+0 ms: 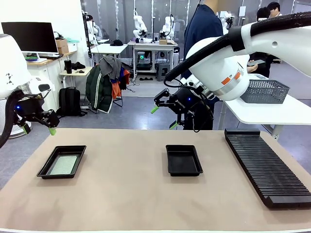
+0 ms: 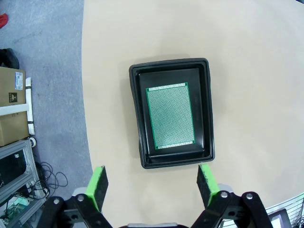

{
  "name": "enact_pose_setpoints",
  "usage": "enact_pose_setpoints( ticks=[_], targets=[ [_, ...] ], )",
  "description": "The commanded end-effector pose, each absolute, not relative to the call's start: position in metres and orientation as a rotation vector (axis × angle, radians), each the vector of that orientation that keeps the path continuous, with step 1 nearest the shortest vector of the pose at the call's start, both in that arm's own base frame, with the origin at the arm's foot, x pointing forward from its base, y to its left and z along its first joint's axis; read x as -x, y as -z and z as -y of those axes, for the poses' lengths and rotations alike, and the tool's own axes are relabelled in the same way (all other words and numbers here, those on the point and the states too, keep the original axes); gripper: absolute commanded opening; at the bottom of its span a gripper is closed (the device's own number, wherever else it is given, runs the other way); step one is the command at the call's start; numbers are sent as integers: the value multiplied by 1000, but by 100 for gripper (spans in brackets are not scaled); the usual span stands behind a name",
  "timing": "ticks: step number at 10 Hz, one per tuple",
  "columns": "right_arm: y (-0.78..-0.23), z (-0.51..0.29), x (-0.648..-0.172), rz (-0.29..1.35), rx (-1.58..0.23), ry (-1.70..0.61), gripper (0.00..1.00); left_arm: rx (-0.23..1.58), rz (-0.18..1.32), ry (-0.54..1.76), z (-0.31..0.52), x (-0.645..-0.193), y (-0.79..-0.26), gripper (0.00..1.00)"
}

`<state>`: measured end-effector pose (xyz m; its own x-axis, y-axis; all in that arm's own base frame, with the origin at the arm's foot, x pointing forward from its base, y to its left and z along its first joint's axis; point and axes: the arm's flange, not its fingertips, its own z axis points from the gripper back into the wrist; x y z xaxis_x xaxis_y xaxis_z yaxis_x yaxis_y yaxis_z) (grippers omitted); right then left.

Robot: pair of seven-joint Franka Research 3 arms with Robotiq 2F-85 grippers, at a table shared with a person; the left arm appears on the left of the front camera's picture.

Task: Inspect and transfer BCBs to ESD trays.
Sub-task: Pick up the Blank PCB from the PCB Rack and place it in the right ESD tray.

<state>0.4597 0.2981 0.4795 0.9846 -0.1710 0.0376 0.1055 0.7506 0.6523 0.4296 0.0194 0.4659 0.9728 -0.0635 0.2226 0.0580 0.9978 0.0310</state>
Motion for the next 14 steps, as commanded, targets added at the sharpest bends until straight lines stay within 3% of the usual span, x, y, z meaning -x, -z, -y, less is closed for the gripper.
enact_pose_setpoints(
  ticks=[1, 14],
  targets=[
    [-480, -300, -462, 94, -688, 169, 100, -25, 230, 60, -20, -429, -465, 100],
    [-480, -300, -462, 94, -688, 169, 100, -25, 230, 60, -20, -429, -465, 100]
  ],
)
